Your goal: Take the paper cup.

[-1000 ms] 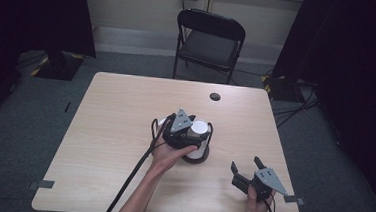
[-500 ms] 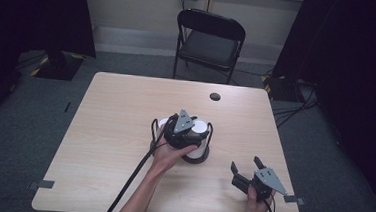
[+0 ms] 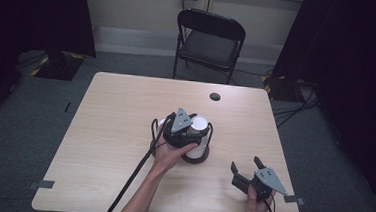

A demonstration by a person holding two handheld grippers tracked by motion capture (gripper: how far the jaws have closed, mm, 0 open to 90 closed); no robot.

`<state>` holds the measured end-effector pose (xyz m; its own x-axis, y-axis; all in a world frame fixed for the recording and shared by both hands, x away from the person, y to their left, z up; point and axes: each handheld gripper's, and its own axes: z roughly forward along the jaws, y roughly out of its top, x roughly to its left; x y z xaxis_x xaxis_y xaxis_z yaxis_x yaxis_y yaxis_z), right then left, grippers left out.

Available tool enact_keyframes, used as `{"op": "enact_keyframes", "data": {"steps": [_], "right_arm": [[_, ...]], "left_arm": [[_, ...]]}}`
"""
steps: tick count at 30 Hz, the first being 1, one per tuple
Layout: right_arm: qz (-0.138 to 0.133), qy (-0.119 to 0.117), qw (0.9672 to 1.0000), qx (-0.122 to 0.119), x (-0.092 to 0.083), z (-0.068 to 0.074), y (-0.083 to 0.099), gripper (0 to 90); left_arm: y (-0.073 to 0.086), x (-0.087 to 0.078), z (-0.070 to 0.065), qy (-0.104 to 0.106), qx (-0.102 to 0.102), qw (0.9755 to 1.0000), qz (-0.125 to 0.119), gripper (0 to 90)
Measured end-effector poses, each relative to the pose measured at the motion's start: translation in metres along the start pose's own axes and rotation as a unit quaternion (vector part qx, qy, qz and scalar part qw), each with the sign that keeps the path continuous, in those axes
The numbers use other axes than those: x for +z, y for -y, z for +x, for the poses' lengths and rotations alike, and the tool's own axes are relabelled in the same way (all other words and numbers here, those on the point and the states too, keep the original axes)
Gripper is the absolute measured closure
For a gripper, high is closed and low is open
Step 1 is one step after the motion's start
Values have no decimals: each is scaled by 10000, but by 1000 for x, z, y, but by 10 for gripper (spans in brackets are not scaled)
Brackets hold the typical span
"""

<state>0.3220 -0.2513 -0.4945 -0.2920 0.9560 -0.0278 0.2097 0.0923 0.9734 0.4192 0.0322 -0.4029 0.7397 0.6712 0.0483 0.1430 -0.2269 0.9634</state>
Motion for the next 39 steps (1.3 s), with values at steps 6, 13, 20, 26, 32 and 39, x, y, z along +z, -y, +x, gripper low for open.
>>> {"op": "enact_keyframes", "data": {"steps": [6,13,20,26,32,39], "right_arm": [[3,-1,10000,2,0,0,0,143],[6,-2,10000,2,0,0,0,143],[17,3,10000,8,0,0,0,144],[15,-11,10000,19,1,0,0,144],[25,-11,10000,19,1,0,0,145],[32,-11,10000,29,1,0,0,145]], "left_arm": [[-3,-3,1,-25,-109,9998,-139,345],[-7,-7,-1,10,-112,9995,-281,345],[-17,-12,-3,-89,-38,9989,-452,345],[-21,-15,-4,-187,-70,9978,-632,346],[-22,-17,-3,-194,-144,9975,-664,346],[-22,-17,-2,-187,-162,9975,-667,347]]}}
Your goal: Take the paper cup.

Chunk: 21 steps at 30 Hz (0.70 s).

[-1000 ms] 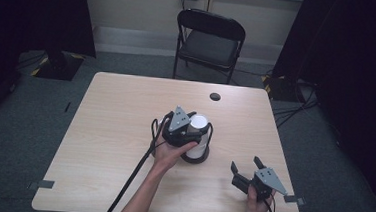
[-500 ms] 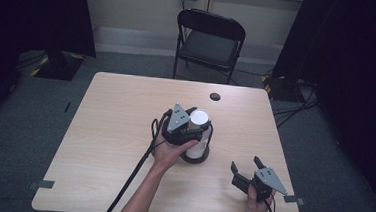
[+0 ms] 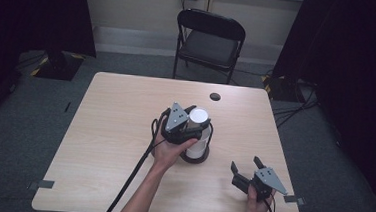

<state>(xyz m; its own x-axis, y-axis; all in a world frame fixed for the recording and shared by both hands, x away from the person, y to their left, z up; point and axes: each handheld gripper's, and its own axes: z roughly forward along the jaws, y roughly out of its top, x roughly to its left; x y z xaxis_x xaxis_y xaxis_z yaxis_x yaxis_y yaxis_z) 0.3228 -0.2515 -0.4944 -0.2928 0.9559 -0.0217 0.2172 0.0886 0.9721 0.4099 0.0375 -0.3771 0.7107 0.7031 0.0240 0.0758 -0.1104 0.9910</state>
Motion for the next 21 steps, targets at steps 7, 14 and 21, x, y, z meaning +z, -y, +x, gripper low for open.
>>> {"op": "enact_keyframes", "data": {"steps": [7,14,21], "right_arm": [[2,-3,10000,-4,0,0,0,145],[-7,-8,10000,-1,0,0,0,144],[-11,-8,10000,-2,0,0,0,145]], "left_arm": [[-5,-2,1,91,-88,9998,-134,347],[-4,-3,-4,107,-18,9999,-120,347],[-10,-14,-5,109,-102,9997,-212,347]]}}
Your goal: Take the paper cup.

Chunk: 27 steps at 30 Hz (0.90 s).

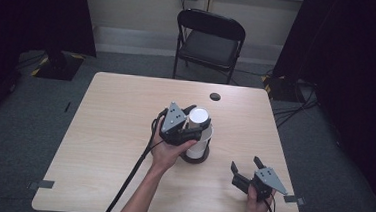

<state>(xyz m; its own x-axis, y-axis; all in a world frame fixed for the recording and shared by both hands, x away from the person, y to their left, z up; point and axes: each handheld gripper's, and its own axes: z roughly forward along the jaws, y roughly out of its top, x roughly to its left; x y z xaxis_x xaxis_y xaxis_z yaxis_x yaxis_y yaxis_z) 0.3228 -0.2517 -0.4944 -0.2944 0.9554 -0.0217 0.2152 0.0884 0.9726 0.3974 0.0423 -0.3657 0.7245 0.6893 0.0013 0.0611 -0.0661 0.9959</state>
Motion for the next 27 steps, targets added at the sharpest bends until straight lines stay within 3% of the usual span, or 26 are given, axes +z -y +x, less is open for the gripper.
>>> {"op": "enact_keyframes", "data": {"steps": [5,9,15,19,27], "right_arm": [[-2,9,10000,1,0,0,0,145],[-12,18,10000,3,0,0,0,145],[-5,15,10000,2,0,0,0,145],[-8,16,10000,1,0,0,0,145],[7,11,10000,7,0,0,0,145]], "left_arm": [[0,-8,-5,-39,-103,9999,-90,347],[-1,-13,-11,-65,13,9999,-76,347],[-3,-22,-14,-23,-35,9997,-230,347],[-1,-25,-15,41,-19,9998,-170,347],[-4,-38,-17,6,-68,9995,-307,347]]}}
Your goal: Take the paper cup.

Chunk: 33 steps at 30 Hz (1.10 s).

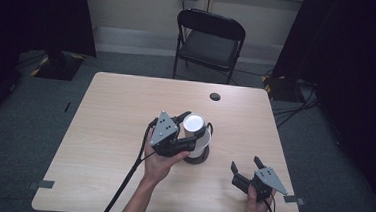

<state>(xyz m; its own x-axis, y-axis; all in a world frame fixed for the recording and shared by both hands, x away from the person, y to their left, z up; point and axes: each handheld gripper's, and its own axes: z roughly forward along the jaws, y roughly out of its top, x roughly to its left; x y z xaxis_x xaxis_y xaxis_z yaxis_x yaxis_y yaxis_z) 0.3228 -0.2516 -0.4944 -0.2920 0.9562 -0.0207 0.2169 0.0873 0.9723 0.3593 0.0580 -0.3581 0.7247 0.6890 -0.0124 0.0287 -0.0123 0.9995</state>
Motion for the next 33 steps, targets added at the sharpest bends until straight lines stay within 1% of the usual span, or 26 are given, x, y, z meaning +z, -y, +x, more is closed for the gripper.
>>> {"op": "enact_keyframes", "data": {"steps": [1,5,6,7,9,11,12,13,14,15,18,20,22,25,29,31,33], "right_arm": [[1,2,10000,-1,0,0,0,145],[11,8,10000,-1,0,0,0,145],[10,9,10000,-5,0,0,0,145],[10,11,10000,-10,0,0,0,145],[12,1,10000,-8,0,0,0,145],[22,4,10000,-10,0,0,0,143],[30,17,10000,-7,1,0,0,142],[37,27,10000,1,1,0,0,140],[43,35,10000,21,1,0,0,138],[48,29,10000,36,1,-1,0,136],[70,-10,9999,96,1,-2,-1,132],[88,-27,9999,122,2,-2,-1,129],[57,-7,10000,63,1,-1,0,130],[40,-35,10000,-35,1,1,0,130],[90,34,9999,-126,1,3,-1,135],[156,129,9994,-291,2,7,-1,142],[191,159,9984,-500,4,12,-1,149]], "left_arm": [[0,-1,0,2,-31,10000,-32,347],[-1,-7,0,2,-48,10000,-47,347],[-2,-9,0,23,-46,10000,-40,347],[-2,-10,-1,36,-90,9999,-55,347],[-1,-12,-1,56,-81,9999,-46,347],[0,-14,-1,91,-112,9999,-3,347],[1,-15,-2,79,-129,9999,-9,347],[3,-16,-1,80,-123,9999,34,347],[4,-18,-1,94,-172,9998,53,347],[5,-19,-2,102,-223,9997,50,347],[8,-25,-4,191,-261,9995,32,346],[11,-28,-4,196,-293,9994,72,346],[15,-29,-3,281,-430,9986,100,346],[21,-31,-3,395,-447,9980,186,345],[29,-33,-2,407,-595,9972,200,346],[33,-34,-2,421,-648,9967,246,346],[36,-34,-4,424,-688,9963,299,346]]}}
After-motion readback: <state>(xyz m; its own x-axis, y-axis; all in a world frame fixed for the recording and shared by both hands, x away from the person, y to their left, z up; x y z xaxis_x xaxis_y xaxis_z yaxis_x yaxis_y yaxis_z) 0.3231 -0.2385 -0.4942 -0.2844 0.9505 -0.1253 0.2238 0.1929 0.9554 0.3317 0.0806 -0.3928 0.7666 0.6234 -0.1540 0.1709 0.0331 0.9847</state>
